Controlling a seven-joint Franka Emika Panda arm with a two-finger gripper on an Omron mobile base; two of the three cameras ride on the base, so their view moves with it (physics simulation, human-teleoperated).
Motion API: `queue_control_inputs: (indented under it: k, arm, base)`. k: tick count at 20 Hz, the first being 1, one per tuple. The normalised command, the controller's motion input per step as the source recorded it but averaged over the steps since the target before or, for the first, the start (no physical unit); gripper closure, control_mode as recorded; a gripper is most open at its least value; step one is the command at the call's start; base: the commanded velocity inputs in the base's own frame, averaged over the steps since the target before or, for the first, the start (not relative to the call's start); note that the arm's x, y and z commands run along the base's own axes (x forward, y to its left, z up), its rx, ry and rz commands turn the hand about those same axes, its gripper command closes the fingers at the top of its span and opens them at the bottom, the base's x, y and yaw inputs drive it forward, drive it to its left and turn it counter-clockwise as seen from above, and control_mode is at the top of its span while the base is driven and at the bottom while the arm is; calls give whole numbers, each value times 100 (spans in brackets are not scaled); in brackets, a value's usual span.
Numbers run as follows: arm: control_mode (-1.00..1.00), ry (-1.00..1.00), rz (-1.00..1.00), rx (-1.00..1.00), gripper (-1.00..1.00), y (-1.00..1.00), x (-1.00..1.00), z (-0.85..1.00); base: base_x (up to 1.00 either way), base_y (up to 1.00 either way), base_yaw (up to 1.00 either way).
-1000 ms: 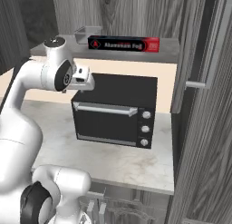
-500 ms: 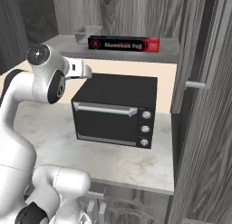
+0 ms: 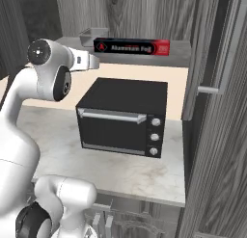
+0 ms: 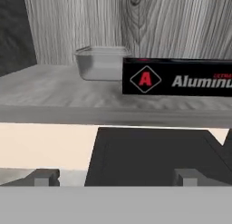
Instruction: Retrieve the tupperware and aluminum foil from the cabinet and place them on the dining counter near the plate with lime and broccoli to prepare for storing leftovers.
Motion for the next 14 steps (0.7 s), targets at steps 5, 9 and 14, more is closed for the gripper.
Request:
queue_control_inputs:
  k: [5, 9, 14]
  arm:
    - [-100, 0, -4, 4, -100, 0, 30, 49]
    - [-100, 0, -3, -1, -100, 7, 22, 23]
    - [-100, 0, -5, -1, -100, 0, 9, 0]
  base:
    - [0, 0, 0]
    - [0, 0, 0]
    - [0, 0, 0]
